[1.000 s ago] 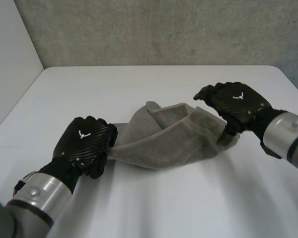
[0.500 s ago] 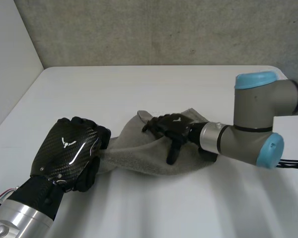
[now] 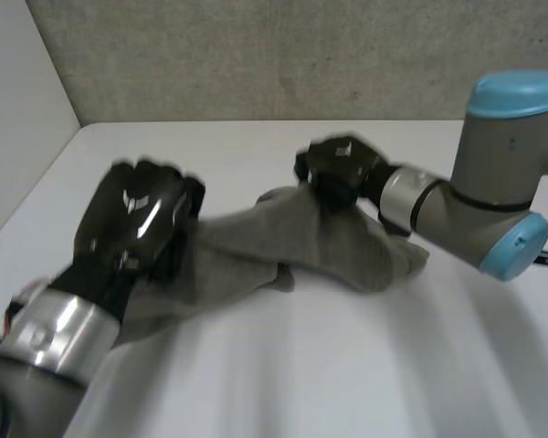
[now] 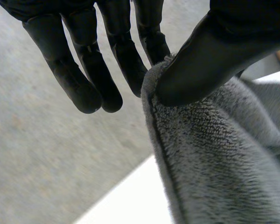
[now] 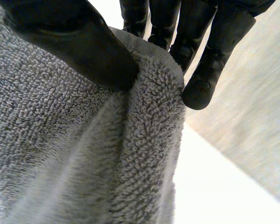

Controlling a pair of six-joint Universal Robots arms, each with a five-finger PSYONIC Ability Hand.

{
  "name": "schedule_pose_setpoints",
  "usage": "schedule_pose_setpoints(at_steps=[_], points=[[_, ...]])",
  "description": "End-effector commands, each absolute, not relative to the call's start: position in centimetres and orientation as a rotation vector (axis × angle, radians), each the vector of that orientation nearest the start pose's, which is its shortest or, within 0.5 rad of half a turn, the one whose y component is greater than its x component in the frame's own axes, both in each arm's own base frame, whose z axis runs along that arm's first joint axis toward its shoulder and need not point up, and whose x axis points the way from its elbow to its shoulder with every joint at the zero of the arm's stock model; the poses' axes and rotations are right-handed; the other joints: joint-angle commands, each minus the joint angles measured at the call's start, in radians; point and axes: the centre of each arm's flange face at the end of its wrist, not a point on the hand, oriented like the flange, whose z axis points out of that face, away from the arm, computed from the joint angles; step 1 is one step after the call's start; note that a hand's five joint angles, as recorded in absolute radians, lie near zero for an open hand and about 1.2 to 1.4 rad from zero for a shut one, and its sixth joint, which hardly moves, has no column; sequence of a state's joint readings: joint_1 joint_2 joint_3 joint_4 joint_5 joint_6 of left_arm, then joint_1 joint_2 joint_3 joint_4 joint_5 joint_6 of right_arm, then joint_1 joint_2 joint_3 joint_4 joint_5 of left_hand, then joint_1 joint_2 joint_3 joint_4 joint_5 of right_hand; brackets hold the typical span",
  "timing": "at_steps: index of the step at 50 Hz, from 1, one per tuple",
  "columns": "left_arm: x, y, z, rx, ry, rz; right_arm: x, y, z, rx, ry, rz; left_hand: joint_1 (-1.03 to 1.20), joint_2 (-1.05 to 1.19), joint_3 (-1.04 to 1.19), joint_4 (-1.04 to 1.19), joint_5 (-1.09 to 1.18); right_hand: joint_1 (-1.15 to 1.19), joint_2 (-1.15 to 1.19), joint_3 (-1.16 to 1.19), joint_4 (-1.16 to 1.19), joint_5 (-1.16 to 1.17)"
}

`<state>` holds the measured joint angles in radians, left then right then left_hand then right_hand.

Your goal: Fold the towel.

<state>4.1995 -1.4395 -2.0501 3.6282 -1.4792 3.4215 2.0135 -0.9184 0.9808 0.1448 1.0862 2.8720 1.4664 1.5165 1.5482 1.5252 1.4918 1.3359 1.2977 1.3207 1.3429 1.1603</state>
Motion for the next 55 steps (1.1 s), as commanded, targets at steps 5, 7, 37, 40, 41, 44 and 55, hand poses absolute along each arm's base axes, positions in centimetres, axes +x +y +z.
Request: schedule_pose_setpoints(at_steps=[5, 7, 37, 40, 41, 44, 55], points=[[-28.4, -29.4, 38.7, 0.605, 1.394, -2.788, 32.1, -32.9, 40.5, -0.684, 0.956, -2.757, -0.070, -0.120, -0.152, -0.129, -0.270, 0.060, 0.099, 0.076, 0.053, 0.061], [-28.3, -29.6, 41.1, 0.514, 1.326, -2.835, 32.0, -32.5, 41.4, -0.665, 0.902, -2.783, -0.070, -0.120, -0.152, -0.129, -0.270, 0.060, 0.099, 0.076, 0.053, 0.061], [-25.4, -22.8, 17.4, 0.976, 2.372, -2.016, 28.6, -25.4, 18.0, -1.540, 1.980, -1.614, -0.070, -0.120, -0.152, -0.129, -0.270, 0.060, 0.099, 0.076, 0.053, 0.061], [-25.0, -21.7, 16.3, 1.037, 2.365, -1.951, 28.0, -24.5, 17.1, -1.537, 2.011, -1.561, -0.070, -0.120, -0.152, -0.129, -0.270, 0.060, 0.099, 0.076, 0.053, 0.061], [-25.0, -21.7, 16.3, 1.037, 2.365, -1.950, 28.0, -24.5, 17.1, -1.537, 2.011, -1.560, -0.070, -0.120, -0.152, -0.129, -0.270, 0.060, 0.099, 0.076, 0.053, 0.061], [-24.8, -21.1, 15.8, 1.074, 2.347, -1.923, 27.6, -24.1, 16.6, -1.525, 2.034, -1.553, -0.070, -0.120, -0.152, -0.129, -0.270, -0.587, -0.549, -0.572, -0.594, -0.586], [-24.5, -20.4, 15.8, 1.076, 2.315, -1.949, 26.9, -24.2, 20.1, -1.400, 1.926, -1.882, -0.070, -0.120, -0.152, -0.129, -0.270, -1.019, -0.981, -1.004, -1.026, -1.018]])
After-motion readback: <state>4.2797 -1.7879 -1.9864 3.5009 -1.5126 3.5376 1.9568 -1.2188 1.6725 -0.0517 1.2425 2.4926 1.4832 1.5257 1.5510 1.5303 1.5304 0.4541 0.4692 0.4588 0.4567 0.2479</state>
